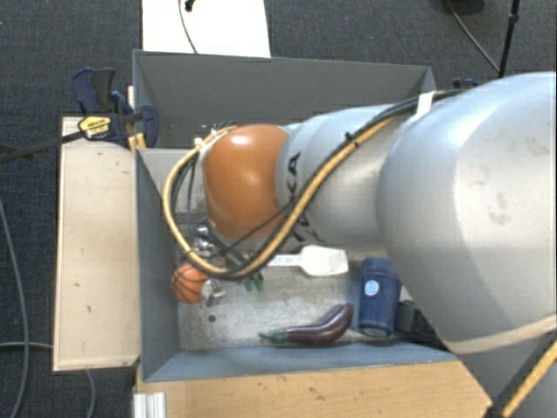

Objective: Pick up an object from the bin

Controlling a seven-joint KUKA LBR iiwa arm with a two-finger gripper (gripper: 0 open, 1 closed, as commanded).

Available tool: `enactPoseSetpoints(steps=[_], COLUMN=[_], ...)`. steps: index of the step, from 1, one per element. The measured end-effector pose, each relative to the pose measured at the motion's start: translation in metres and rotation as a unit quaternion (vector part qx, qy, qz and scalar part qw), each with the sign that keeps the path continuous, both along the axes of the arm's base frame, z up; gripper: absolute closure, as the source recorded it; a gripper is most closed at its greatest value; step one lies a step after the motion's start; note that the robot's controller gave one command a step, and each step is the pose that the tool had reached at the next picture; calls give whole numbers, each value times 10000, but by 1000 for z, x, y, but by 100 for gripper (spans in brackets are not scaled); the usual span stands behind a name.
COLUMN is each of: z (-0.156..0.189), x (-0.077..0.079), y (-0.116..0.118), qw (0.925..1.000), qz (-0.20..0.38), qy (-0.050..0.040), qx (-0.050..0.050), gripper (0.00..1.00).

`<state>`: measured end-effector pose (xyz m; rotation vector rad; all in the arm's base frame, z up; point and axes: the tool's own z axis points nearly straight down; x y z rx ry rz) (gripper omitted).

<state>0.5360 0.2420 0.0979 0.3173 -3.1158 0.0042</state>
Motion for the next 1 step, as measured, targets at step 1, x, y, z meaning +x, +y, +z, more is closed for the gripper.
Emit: enactPoseSetpoints(steps=[1], z=[28], x=[21], y=[-5], qw=[9982], qz=[594], qy=[-94], qx=[34], gripper=[100])
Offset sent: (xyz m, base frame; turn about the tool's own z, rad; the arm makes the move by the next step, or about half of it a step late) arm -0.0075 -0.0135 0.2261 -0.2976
